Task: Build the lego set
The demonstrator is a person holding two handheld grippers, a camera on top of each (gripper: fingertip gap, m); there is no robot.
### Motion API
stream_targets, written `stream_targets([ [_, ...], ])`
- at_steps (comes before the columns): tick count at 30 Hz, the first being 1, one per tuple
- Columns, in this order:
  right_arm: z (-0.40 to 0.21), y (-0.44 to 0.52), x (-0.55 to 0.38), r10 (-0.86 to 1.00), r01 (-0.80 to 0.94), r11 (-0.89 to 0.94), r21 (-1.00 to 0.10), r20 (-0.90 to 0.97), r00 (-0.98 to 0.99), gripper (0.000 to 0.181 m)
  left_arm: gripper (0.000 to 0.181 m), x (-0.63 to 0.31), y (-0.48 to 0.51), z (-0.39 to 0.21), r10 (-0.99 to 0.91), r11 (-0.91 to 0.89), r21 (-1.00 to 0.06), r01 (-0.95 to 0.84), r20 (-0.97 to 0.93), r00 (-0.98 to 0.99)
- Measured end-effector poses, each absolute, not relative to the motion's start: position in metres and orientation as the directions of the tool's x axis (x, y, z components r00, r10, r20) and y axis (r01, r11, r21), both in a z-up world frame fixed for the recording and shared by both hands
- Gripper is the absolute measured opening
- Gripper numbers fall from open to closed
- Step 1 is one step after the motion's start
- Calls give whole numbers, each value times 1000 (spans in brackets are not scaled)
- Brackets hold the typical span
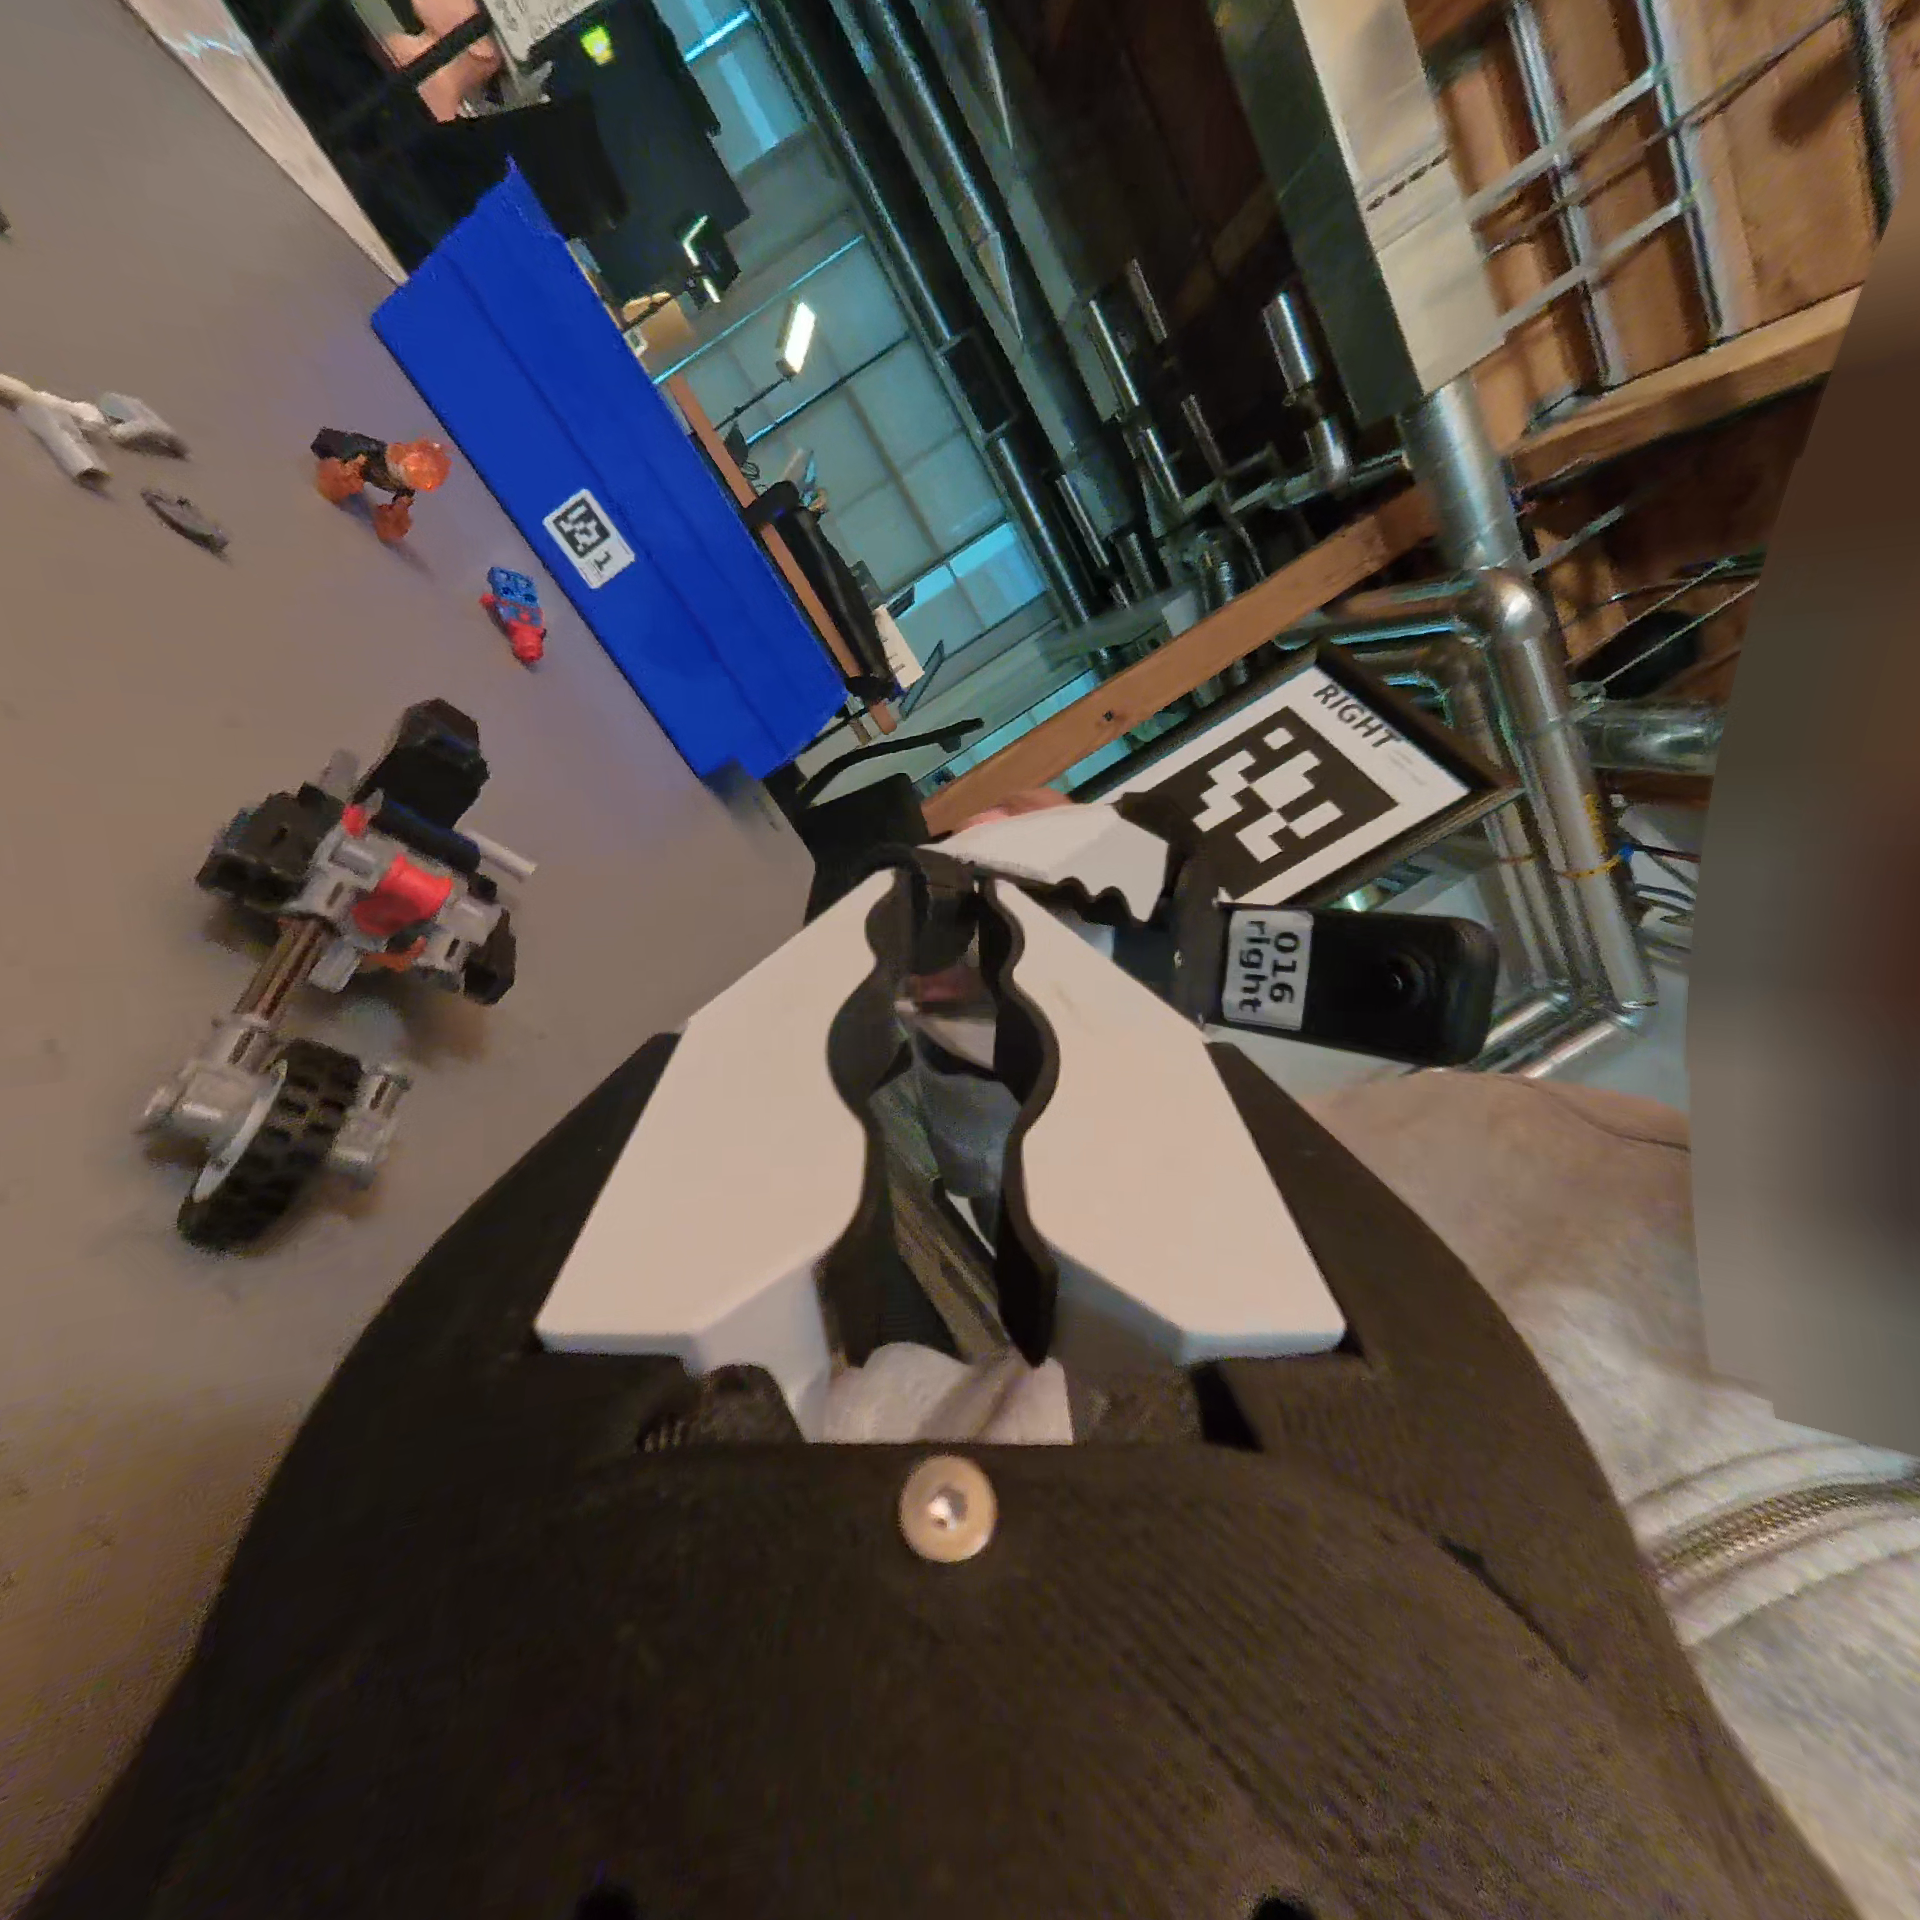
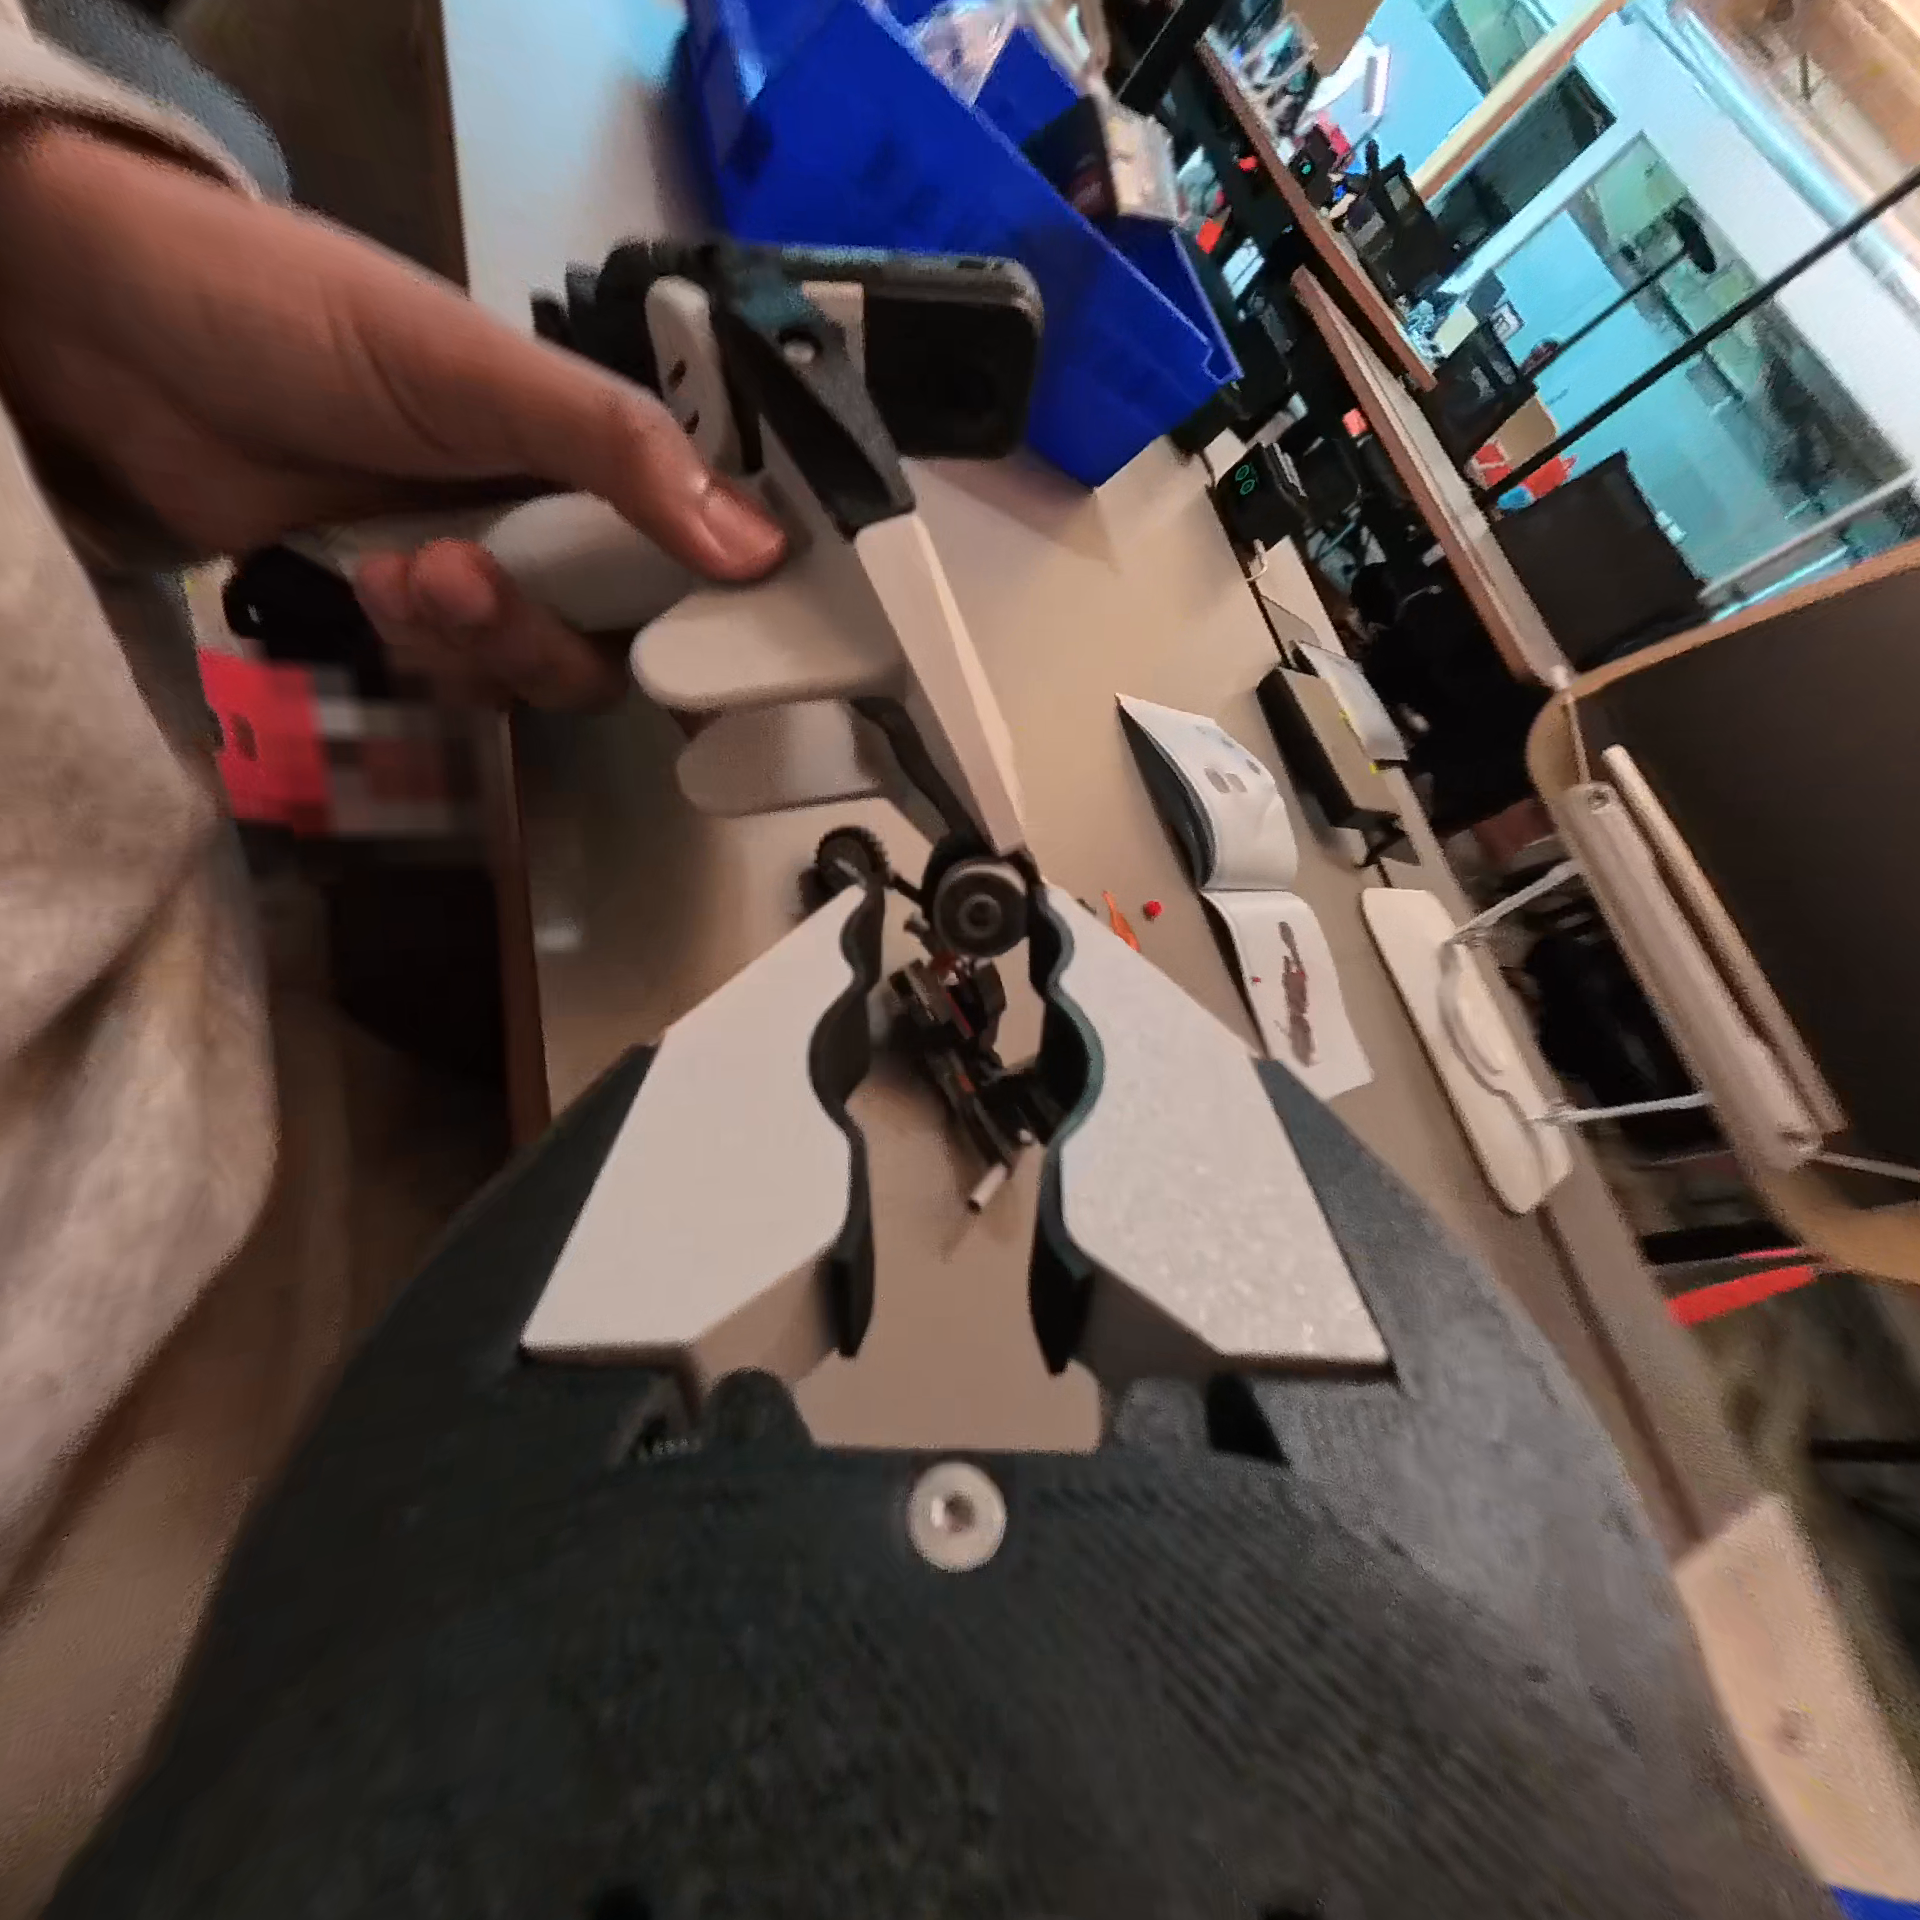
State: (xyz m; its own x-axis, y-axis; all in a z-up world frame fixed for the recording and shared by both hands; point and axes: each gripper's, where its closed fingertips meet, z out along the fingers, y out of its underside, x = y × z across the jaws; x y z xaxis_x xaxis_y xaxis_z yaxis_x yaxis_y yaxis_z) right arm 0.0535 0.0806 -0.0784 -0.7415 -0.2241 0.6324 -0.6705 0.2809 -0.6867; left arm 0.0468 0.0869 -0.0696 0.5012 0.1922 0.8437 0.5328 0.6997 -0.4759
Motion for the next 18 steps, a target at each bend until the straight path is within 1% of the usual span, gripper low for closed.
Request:
stream_targets([
  [2, -74, 78, 50, -191, -572, 269, -775, 540, -820, 19, 9, 44, 85, -68, 187, 691, -475, 546, 846, 499],
  [4, -72, 76, 48, -188, -473, 255, -843, 437, -880, 21, 9, 41, 83, -68, 202, 677, -489, 549, 842, 501],
  [7, -67, 75, 42, -192, -301, 233, -925, 260, -946, 40, 9, 40, 79, -58, 170, 679, -495, 542, 825, 540],
  [10, -58, 72, 36, -216, -94, 196, -976, 51, -975, 73, 9, 43, 75, -40, 79, 665, -502, 553, 783, 617],
  [11, -53, 72, 37, -250, -26, 182, -983, -21, -968, 77, 9, 43, 74, -34, 58, 650, -517, 557, 764, 642],
  [12, -48, 71, 39, -292, 41, 165, -985, -89, -952, 76, 9, 43, 73, -30, 44, 631, -537, 559, 745, 666],
  [15, -30, 66, 45, -444, 212, 138, -968, -251, -860, 63, 10, 42, 67, -16, 5, 571, -600, 560, 685, 728],
  [18, -25, 51, 45, -518, 252, 131, -959, -283, -807, 54, 9, 41, 63, -4, 17, 499, -691, 523, 612, 791],
])
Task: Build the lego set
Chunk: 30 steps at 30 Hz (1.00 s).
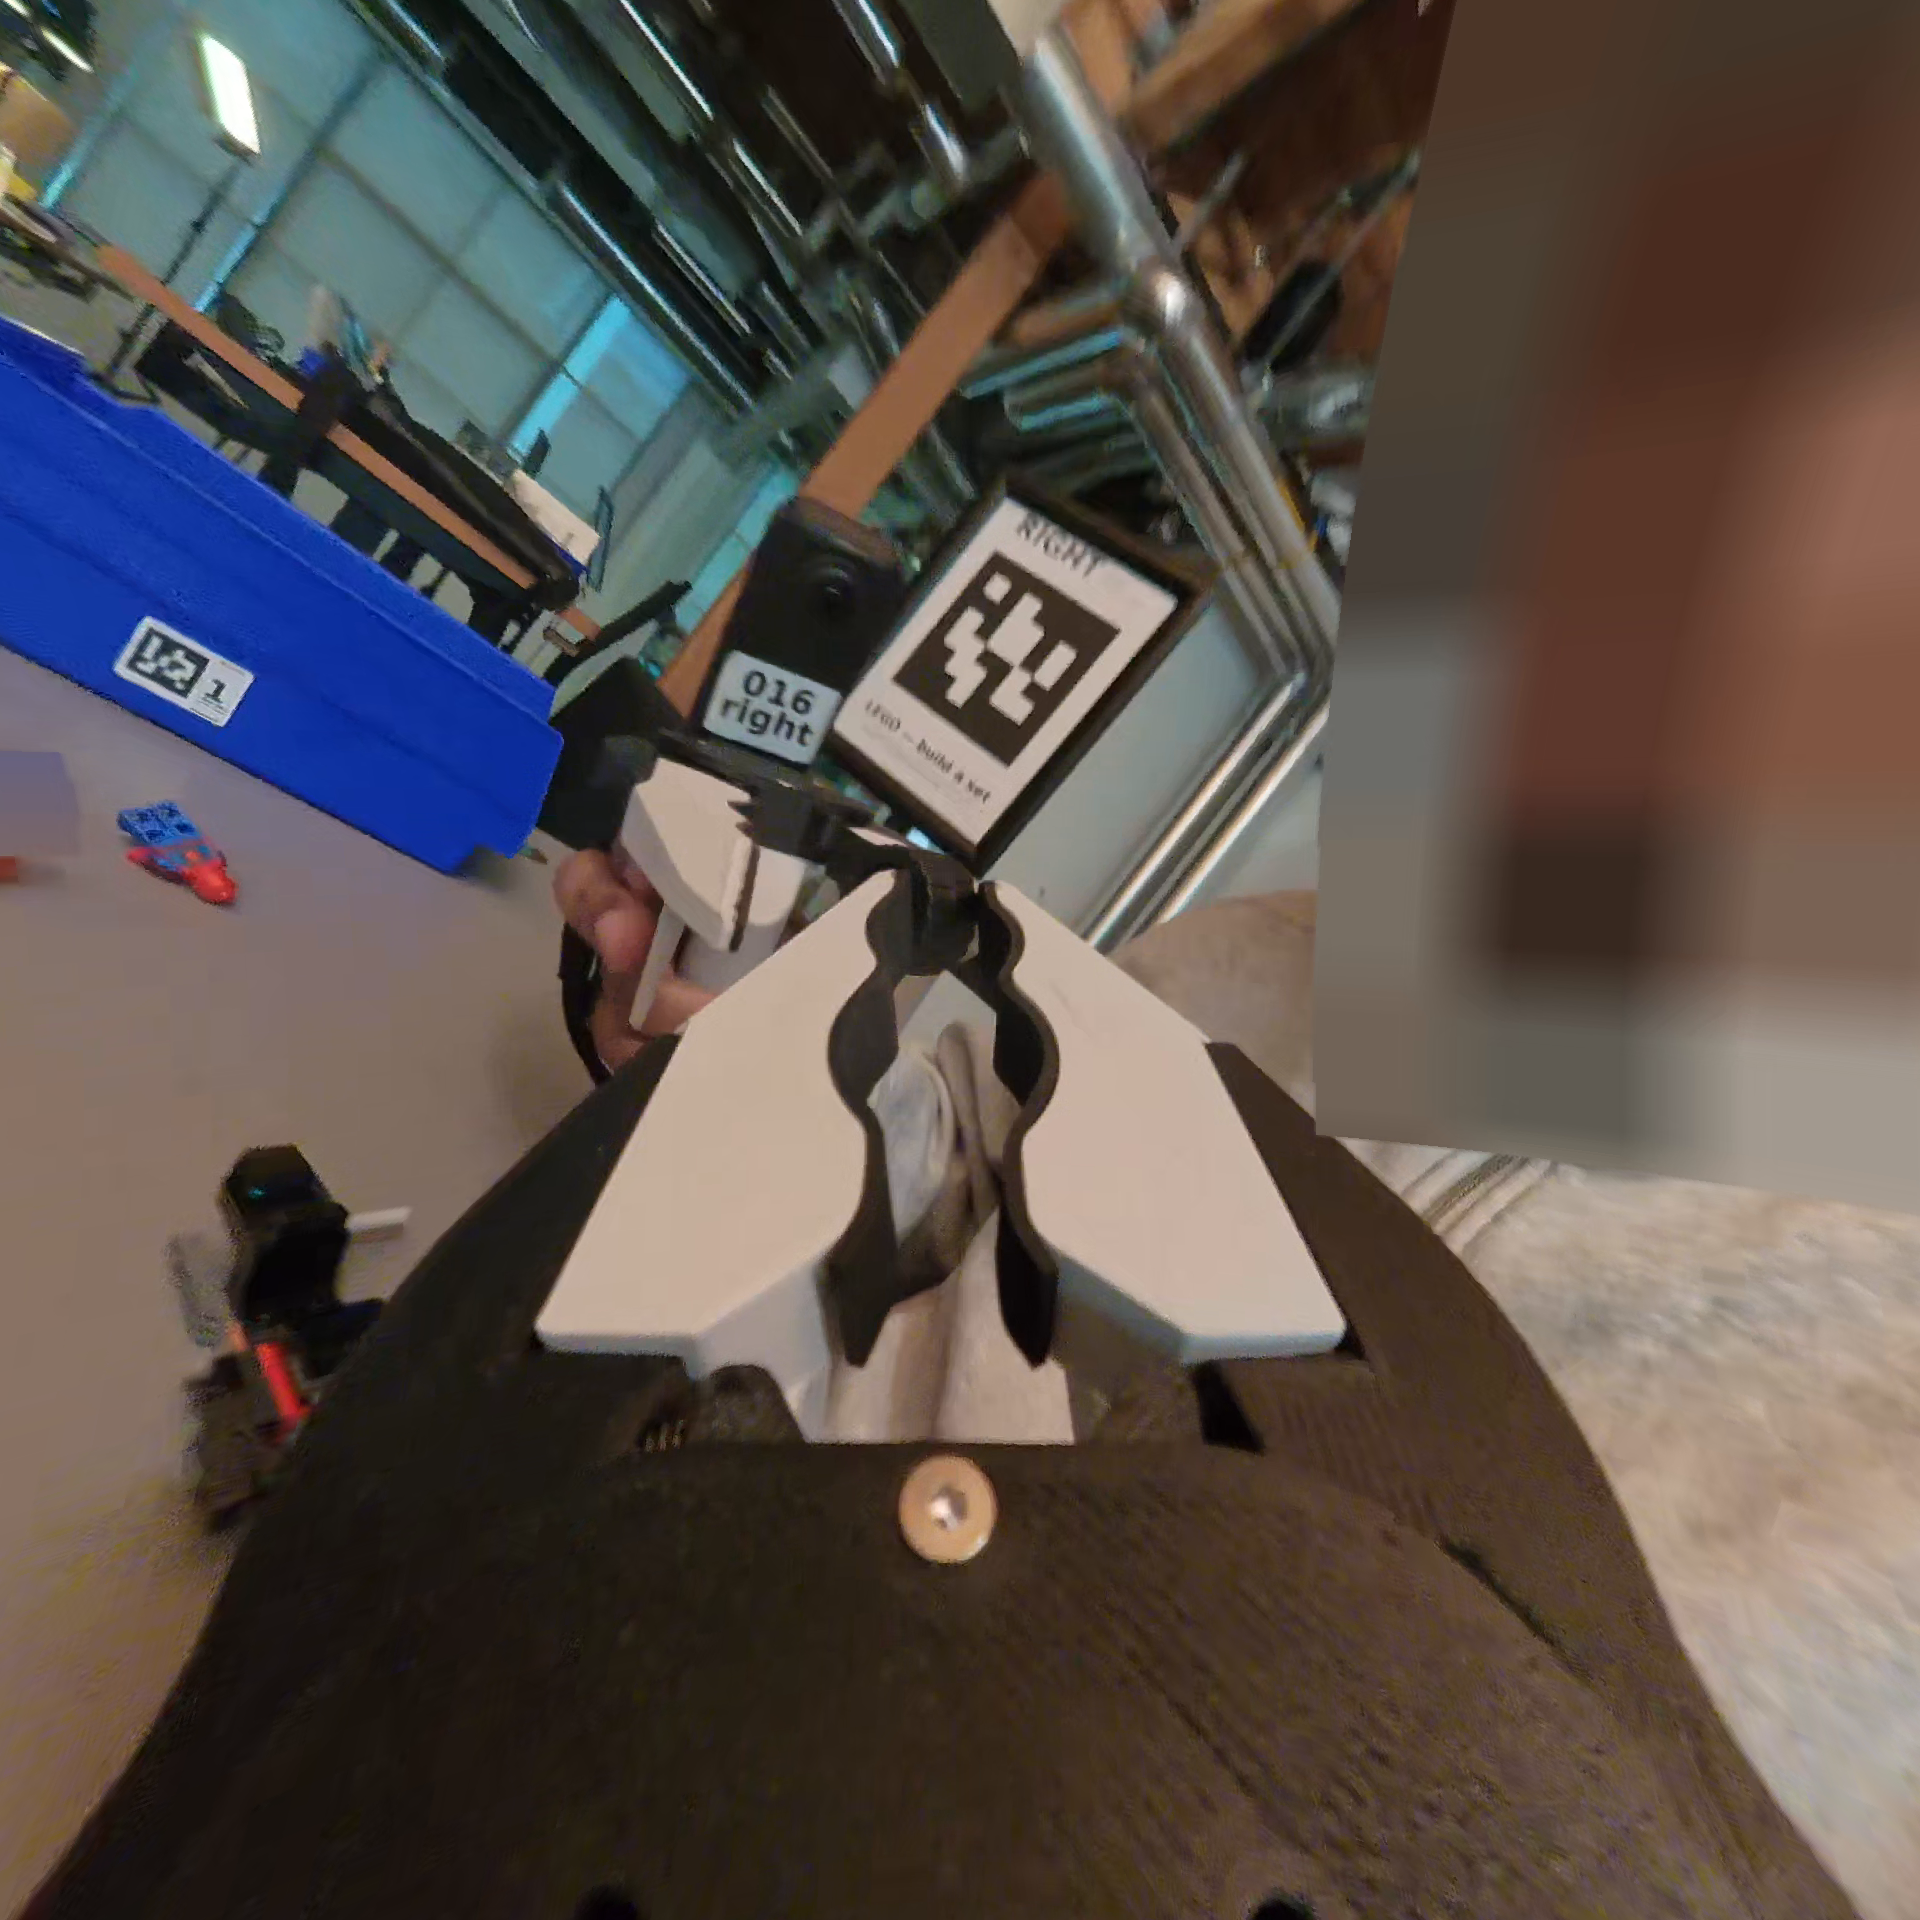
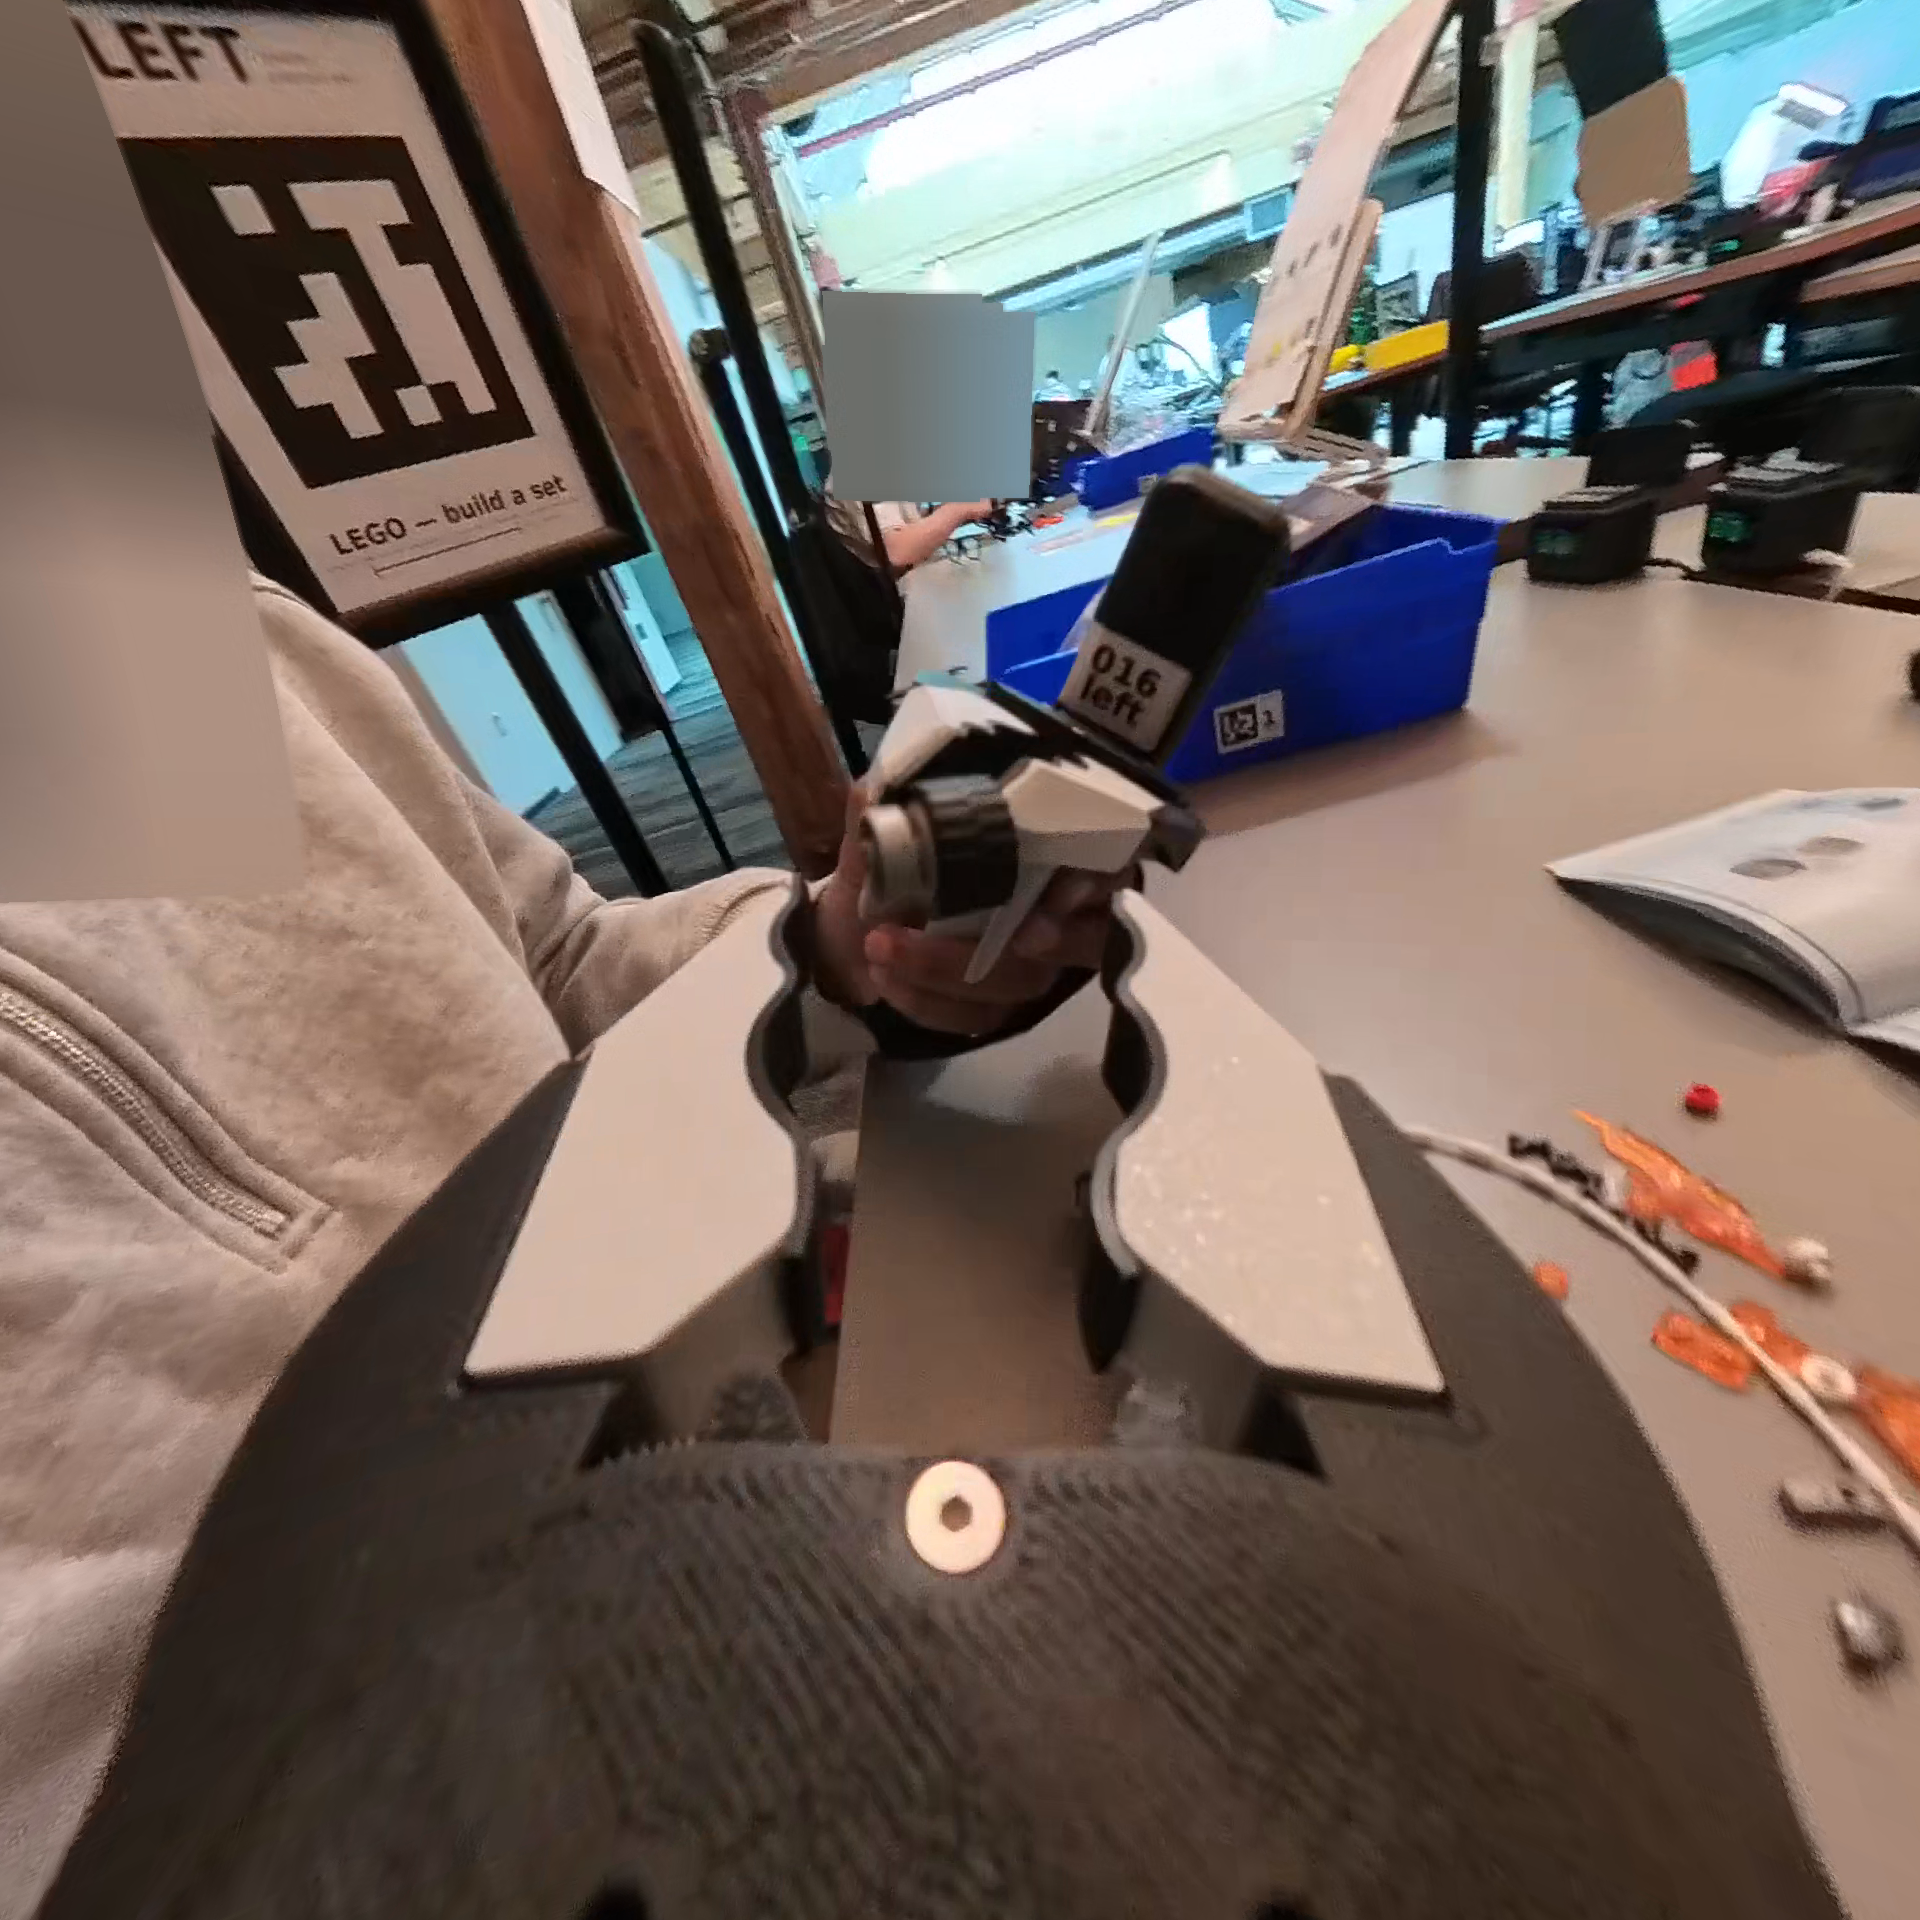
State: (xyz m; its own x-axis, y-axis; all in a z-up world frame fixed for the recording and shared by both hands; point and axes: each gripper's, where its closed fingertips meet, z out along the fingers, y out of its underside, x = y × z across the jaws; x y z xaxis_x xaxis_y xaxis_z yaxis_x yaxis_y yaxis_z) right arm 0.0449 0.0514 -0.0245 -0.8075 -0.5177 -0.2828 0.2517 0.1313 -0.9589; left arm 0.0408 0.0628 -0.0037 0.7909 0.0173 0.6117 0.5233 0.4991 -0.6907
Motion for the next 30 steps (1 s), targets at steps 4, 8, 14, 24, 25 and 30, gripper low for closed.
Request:
stream_targets([
  [4, -21, 33, 45, -582, 257, 81, -963, -255, -772, 39, 9, 38, 60, -7, 54, 374, -784, 496, 552, 832],
  [8, -32, 17, 30, -552, 218, 99, -971, -236, -800, 28, 10, 20, 37, -16, 143, 402, -790, 463, 553, 821],
  [14, -40, -7, 4, -465, 145, 75, -987, -163, -870, 28, 32, -6, 1, -21, 282, 551, -755, 355, 569, 772],
  [24, -57, -10, -13, -366, 18, 92, -996, -51, -929, 29, 42, -22, 9, -51, 573, 359, -892, 275, 444, 689],
  [25, -58, -9, -12, -371, 13, 94, -995, -47, -927, 29, 41, -22, 11, -50, 553, 376, -881, 287, 462, 694],
  [30, -63, -5, -8, -377, 0, 108, -994, -40, -925, 28, 39, -19, 14, -55, 545, 373, -871, 320, 485, 684],
])
